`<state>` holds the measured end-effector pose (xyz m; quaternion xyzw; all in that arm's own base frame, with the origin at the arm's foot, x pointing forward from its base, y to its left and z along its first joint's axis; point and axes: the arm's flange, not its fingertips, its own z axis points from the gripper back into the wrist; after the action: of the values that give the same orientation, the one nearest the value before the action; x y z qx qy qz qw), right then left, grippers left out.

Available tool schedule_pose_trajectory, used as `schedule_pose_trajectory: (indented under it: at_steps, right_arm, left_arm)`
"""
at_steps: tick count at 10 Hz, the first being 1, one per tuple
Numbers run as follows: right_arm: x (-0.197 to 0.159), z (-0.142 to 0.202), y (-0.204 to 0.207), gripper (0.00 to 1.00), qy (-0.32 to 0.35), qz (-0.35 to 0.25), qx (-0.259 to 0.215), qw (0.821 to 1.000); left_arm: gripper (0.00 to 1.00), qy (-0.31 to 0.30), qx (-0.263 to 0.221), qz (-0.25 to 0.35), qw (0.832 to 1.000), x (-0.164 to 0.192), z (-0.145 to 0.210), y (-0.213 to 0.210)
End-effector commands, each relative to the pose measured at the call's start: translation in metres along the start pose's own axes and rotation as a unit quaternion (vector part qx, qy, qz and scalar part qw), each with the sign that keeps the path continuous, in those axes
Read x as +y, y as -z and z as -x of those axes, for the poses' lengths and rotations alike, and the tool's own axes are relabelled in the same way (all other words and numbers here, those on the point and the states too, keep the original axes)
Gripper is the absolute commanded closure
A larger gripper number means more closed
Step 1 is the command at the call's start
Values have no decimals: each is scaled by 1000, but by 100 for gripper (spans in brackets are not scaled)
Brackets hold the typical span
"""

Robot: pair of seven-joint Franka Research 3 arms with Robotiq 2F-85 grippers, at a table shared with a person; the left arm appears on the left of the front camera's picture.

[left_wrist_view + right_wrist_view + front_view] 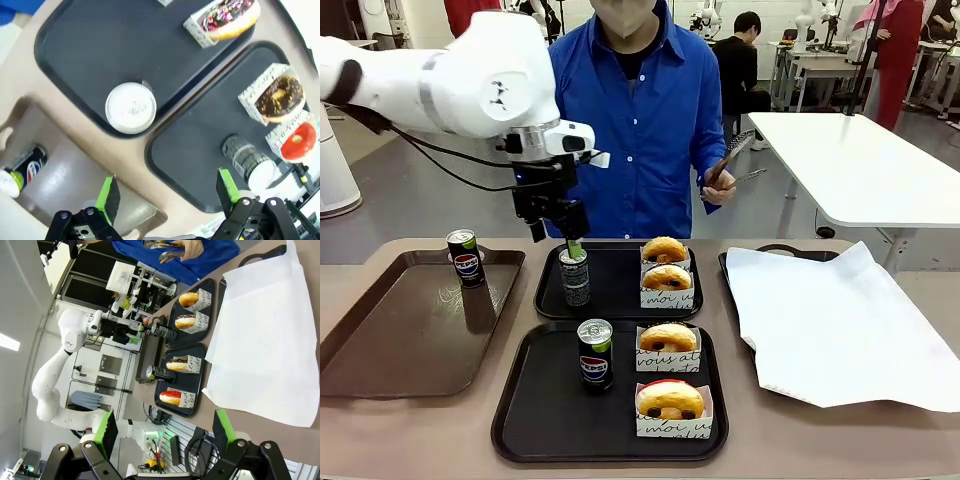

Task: Set up donuts and drinks on trays.
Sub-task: Pick up one Pepsi coke from the Handle tray and place it on the Flat Tray without a Pepsi coke.

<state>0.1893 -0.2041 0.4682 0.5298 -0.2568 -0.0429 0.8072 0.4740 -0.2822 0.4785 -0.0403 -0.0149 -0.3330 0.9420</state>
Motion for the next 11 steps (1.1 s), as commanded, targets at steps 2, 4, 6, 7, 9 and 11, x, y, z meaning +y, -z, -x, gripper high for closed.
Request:
schedule_pose_trajectory:
  at_steps: [2, 4, 6, 7, 9, 11]
  right_arm:
    - [1, -2, 2, 0, -9, -15, -9, 1000]
    - [1, -2, 2, 0, -9, -15, -9, 1000]
    - [1, -2, 2, 0, -9, -15, -9, 1000]
    - [1, -2, 2, 0, -9, -15, -9, 1000]
    - [1, -2, 2, 0, -9, -15, -9, 1000]
    - [1, -2, 2, 0, -9, -15, -9, 1000]
  left_arm:
    - [0, -15, -20, -8, 1000, 9, 53, -16]
    - [0, -12, -31, -18, 999, 15, 78, -23]
    - [0, -24, -13, -23, 999, 13, 62, -26]
    - [0, -24, -13, -23, 999, 13, 62, -26]
    - [0, -24, -13, -23, 999, 13, 62, -26]
    - [0, -24, -13, -23, 999, 13, 62, -26]
